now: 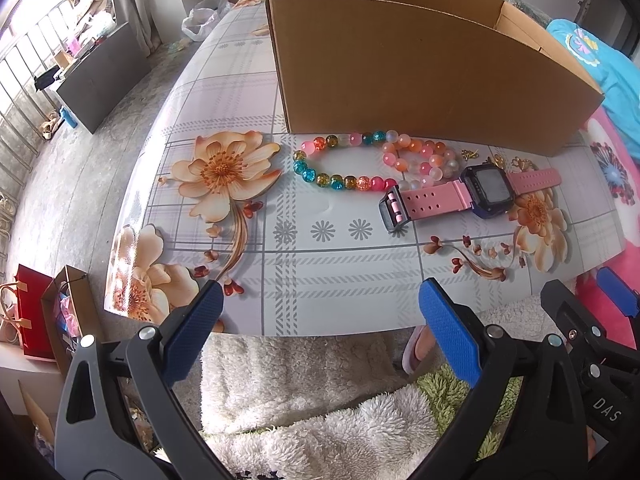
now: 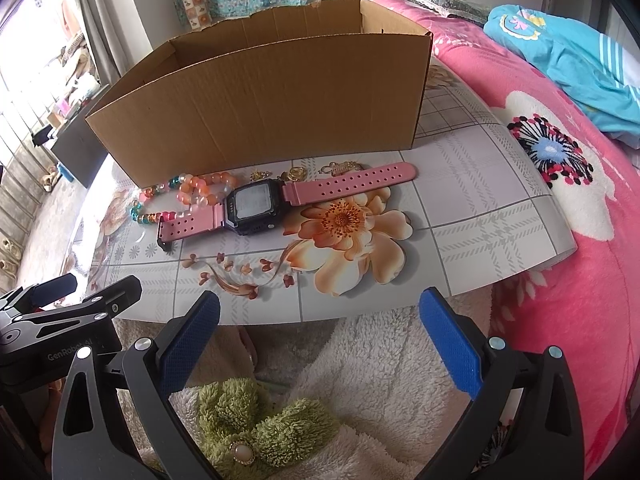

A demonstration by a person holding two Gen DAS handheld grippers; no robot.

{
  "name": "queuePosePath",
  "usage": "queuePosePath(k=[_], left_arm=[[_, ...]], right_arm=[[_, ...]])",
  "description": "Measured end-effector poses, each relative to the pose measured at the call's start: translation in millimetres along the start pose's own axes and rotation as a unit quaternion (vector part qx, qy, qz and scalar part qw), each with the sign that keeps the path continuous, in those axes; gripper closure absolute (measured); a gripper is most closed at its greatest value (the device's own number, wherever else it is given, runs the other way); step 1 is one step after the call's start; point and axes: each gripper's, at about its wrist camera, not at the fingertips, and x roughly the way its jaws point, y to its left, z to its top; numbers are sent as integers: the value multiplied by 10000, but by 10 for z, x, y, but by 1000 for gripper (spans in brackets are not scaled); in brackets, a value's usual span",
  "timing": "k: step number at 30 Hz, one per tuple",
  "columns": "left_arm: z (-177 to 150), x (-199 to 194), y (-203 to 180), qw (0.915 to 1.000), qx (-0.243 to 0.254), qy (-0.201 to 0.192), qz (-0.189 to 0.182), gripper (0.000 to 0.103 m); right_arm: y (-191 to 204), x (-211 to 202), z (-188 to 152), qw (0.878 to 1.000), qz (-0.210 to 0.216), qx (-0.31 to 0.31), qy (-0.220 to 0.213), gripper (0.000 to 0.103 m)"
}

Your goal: Organize jewelry

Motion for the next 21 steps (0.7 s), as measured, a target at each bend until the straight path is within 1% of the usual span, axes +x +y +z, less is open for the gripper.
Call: queuePosePath(k=[12, 18, 21], left_arm=[[7, -2, -4, 10000, -10, -43, -4, 8], [89, -55, 38, 9992, -12, -385, 39, 9], [152, -82, 112, 9982, -82, -581, 82, 8]], right_arm=[[-1, -23, 17, 10000, -45, 9, -61, 5], [-16, -61, 48, 9996, -109, 41, -246, 5], [-2, -113, 81, 9988, -103, -22, -468, 5]])
